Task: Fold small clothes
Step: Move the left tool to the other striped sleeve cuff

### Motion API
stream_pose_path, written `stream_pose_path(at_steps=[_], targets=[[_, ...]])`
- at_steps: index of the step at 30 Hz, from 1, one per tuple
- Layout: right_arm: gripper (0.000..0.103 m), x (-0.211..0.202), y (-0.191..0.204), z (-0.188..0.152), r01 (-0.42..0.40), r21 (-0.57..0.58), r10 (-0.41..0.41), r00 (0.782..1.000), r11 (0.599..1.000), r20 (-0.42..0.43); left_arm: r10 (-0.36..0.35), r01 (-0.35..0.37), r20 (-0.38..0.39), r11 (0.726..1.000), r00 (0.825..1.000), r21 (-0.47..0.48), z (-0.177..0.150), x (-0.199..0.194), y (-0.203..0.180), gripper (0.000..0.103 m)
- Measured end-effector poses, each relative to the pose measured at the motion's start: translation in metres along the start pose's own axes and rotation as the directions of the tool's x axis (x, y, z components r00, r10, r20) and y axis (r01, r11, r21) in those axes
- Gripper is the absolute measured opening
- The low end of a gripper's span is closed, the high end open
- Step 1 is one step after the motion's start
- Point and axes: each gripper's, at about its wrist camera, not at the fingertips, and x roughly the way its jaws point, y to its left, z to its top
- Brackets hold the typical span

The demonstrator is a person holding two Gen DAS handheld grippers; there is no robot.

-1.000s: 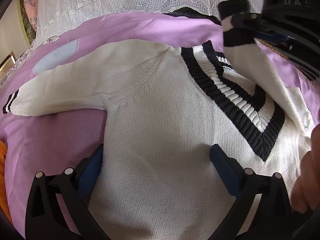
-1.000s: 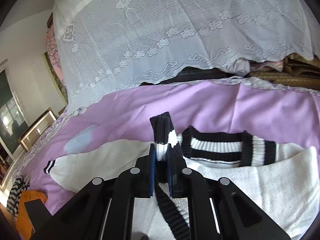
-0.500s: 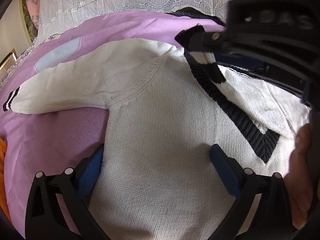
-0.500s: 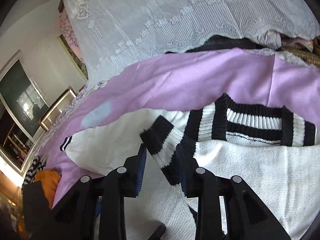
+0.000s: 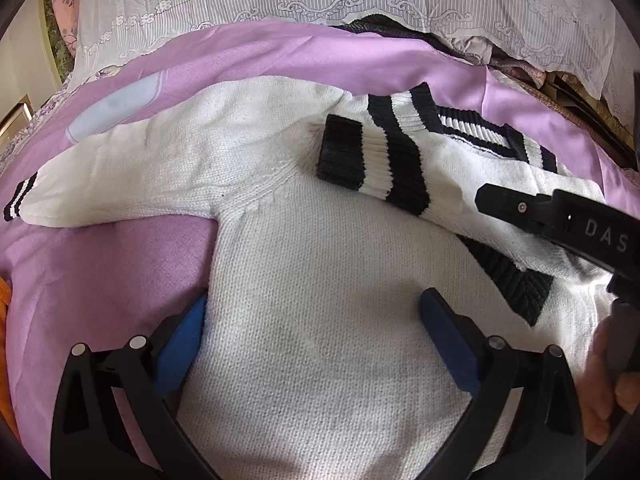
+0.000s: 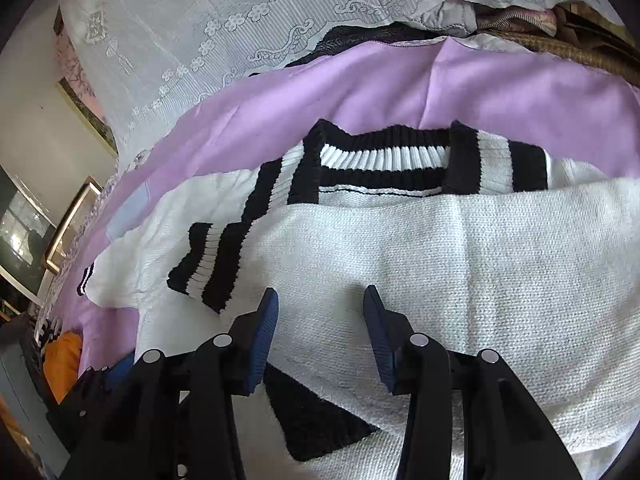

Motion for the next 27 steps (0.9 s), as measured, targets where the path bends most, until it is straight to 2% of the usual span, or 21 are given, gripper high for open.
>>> stream_pose_path(at_steps=[2, 4, 6, 8, 11, 13, 14, 15, 16, 18, 20, 21, 23, 24, 25, 27], targets=[[0.044, -0.014, -0.004, 0.001, -0.032, 0.032, 0.032, 0.999, 0.999, 0.021, -0.004, 0.004, -0.001, 1.0, 1.0, -0.001, 0.0, 0.0, 0.001, 0.099], [0.044, -0.042, -0.007, 0.002, -0.054, 0.026, 0.051, 0.993, 0.998, 0.109, -0.005, 0.005, -0.002, 1.0, 1.0, -0.002, 0.0, 0.001, 0.001, 0.099], [0.044, -0.066, -0.016, -0.001, -0.006, 0.018, 0.003, 0.984, 1.0, 0.176, -0.005, 0.005, -0.003, 1.0, 1.0, -0.002, 0.0, 0.001, 0.001, 0.099], [0.044, -0.087, -0.034, -0.005, 0.039, 0.041, -0.047, 0.977, 0.998, 0.207, -0.003, 0.003, -0.004, 1.0, 1.0, 0.001, 0.0, 0.001, 0.0, 0.099], [0.045, -0.091, -0.068, -0.015, 0.11, 0.087, -0.123, 0.978, 0.99, 0.168, -0.002, 0.002, -0.004, 1.0, 1.0, 0.002, 0.0, 0.001, 0.0, 0.099], [0.044, -0.079, -0.091, -0.026, 0.171, 0.098, -0.18, 0.98, 0.98, 0.09, -0.003, 0.003, -0.004, 1.0, 1.0, 0.003, 0.0, 0.001, 0.0, 0.099], [0.044, -0.074, -0.099, -0.031, 0.138, 0.097, -0.146, 0.986, 0.986, 0.081, -0.004, 0.004, -0.005, 1.0, 1.0, 0.003, 0.0, 0.001, -0.001, 0.099], [0.044, -0.079, -0.103, -0.035, 0.114, 0.108, -0.126, 0.986, 0.988, 0.111, -0.006, 0.006, -0.005, 1.0, 1.0, 0.004, 0.0, 0.001, 0.0, 0.099], [0.044, -0.082, -0.103, -0.034, 0.113, 0.128, -0.128, 0.985, 0.985, 0.114, -0.012, 0.012, -0.006, 1.0, 1.0, 0.004, 0.0, 0.001, 0.0, 0.099], [0.049, -0.096, -0.095, -0.035, 0.122, 0.134, -0.144, 0.973, 0.984, 0.177, -0.039, 0.039, -0.012, 0.999, 0.999, -0.002, 0.003, -0.001, 0.005, 0.099], [0.075, -0.105, -0.086, -0.043, 0.185, 0.098, -0.203, 0.95, 0.978, 0.235, -0.067, 0.066, -0.005, 0.997, 0.998, -0.035, 0.01, -0.007, 0.019, 0.099], [0.079, -0.102, -0.085, -0.048, 0.226, 0.092, -0.242, 0.943, 0.97, 0.229, -0.086, 0.086, 0.0, 0.994, 0.996, -0.061, 0.014, -0.01, 0.028, 0.099], [0.082, -0.085, -0.086, -0.05, 0.245, 0.075, -0.254, 0.956, 0.967, 0.151, -0.154, 0.153, 0.001, 0.981, 0.988, -0.12, 0.02, -0.017, 0.048, 0.099], [0.083, -0.086, -0.086, -0.049, 0.247, 0.07, -0.255, 0.955, 0.967, 0.153, -0.184, 0.182, 0.0, 0.973, 0.983, -0.145, 0.022, -0.019, 0.057, 0.099], [0.086, -0.087, -0.085, -0.048, 0.236, 0.065, -0.244, 0.957, 0.969, 0.16, -0.187, 0.185, 0.004, 0.968, 0.982, -0.167, 0.024, -0.022, 0.066, 0.099], [0.087, -0.086, -0.087, -0.048, 0.221, 0.07, -0.23, 0.96, 0.973, 0.161, -0.114, 0.119, 0.036, 0.97, 0.993, -0.211, 0.026, -0.033, 0.083, 0.099]])
